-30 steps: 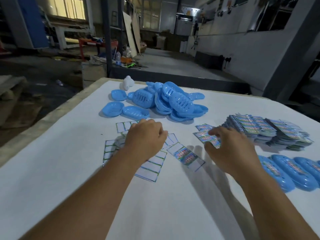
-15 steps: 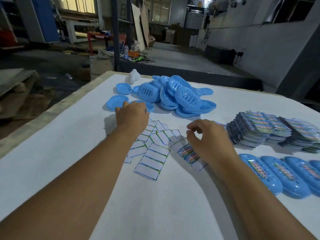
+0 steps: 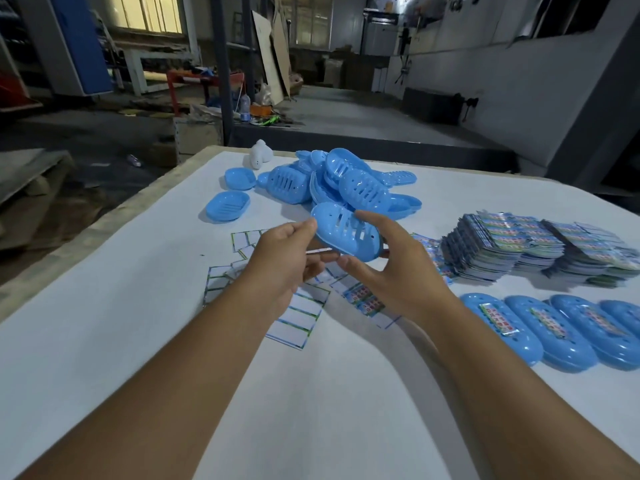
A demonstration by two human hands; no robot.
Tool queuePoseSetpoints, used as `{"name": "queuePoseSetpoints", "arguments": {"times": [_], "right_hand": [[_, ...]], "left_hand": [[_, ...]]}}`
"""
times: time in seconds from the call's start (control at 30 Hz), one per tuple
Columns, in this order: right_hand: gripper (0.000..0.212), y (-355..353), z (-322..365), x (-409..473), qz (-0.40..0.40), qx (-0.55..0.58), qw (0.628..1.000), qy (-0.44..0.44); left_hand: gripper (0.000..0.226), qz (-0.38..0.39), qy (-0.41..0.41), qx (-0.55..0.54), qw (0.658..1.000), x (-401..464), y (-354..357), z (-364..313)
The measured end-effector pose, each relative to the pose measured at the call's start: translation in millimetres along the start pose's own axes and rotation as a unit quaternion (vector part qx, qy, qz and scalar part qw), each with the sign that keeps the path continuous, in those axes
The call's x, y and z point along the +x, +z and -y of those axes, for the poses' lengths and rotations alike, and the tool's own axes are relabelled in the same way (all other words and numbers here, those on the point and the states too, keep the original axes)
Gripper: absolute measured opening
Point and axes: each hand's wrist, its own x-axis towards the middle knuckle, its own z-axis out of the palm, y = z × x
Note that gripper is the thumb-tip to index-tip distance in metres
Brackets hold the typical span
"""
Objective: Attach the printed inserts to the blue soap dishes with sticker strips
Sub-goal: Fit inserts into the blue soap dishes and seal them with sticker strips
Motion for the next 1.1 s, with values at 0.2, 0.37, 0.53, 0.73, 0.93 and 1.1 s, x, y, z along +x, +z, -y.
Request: {"name": "queuePoseSetpoints", "arguments": {"times": [0.2,0.37,0.53,0.73,0.93,1.1], "right_hand": [[0.059,-11.0,-9.4,1.1,0.01,-0.008,0.999,0.043],[0.041,-27.2,-24.1,4.9,-0.01,-0.056,0.991,0.119],[0.037,-30.0,-26.7,6.4,0.035,-0.08,0.985,0.146],[0.04,-22.9,-25.6,3.9,0.119,-0.082,0.978,0.148],[0.033,-27.7,-7.4,0.7,0.105,-0.133,0.982,0.087],[0.051,-34.5,16.4,-11.2,0.242,-0.124,0.961,0.058]], "left_hand": [[0.028,-0.014,0.027,0.175,0.984,-3.9,-0.6,3.0],[0.02,0.109,0.256,0.562,0.779,-14.2,0.8,14.4],[0.043,0.273,0.208,0.654,0.675,-28.5,8.3,15.9],[0.023,0.295,0.17,0.615,0.712,-32.9,2.8,-0.1],[0.01,0.235,0.2,0.532,0.788,-23.7,0.8,1.3],[0.018,0.045,0.247,0.609,0.753,-12.8,-7.3,-1.1]]}}
